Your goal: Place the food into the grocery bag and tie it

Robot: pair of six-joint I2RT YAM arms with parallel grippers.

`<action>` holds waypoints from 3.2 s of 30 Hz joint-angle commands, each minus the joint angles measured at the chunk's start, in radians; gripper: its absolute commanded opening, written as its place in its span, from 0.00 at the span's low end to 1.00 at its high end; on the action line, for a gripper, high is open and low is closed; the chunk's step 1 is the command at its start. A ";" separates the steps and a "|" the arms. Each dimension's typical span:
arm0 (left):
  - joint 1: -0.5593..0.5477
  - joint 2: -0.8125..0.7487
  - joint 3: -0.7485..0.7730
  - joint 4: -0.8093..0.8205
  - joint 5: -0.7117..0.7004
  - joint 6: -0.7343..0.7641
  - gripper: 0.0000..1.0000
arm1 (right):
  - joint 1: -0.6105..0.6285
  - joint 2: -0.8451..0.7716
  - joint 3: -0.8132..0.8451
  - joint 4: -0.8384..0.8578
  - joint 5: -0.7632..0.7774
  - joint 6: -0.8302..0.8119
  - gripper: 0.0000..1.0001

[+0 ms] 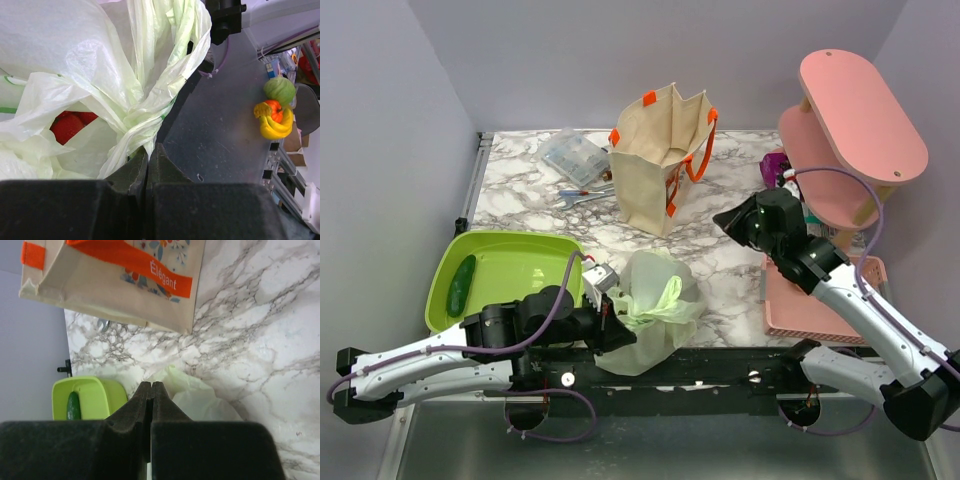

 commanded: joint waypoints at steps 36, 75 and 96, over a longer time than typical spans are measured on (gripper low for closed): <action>-0.011 0.162 0.080 0.087 -0.007 0.027 0.00 | 0.067 0.083 0.066 -0.266 -0.997 -0.396 0.50; 0.126 0.511 0.716 -0.111 0.031 0.470 0.00 | 0.047 0.335 0.566 -0.207 0.231 -0.596 0.01; 0.222 0.339 0.261 0.088 0.121 0.343 0.00 | -0.193 0.245 0.400 -0.194 0.175 -0.594 0.01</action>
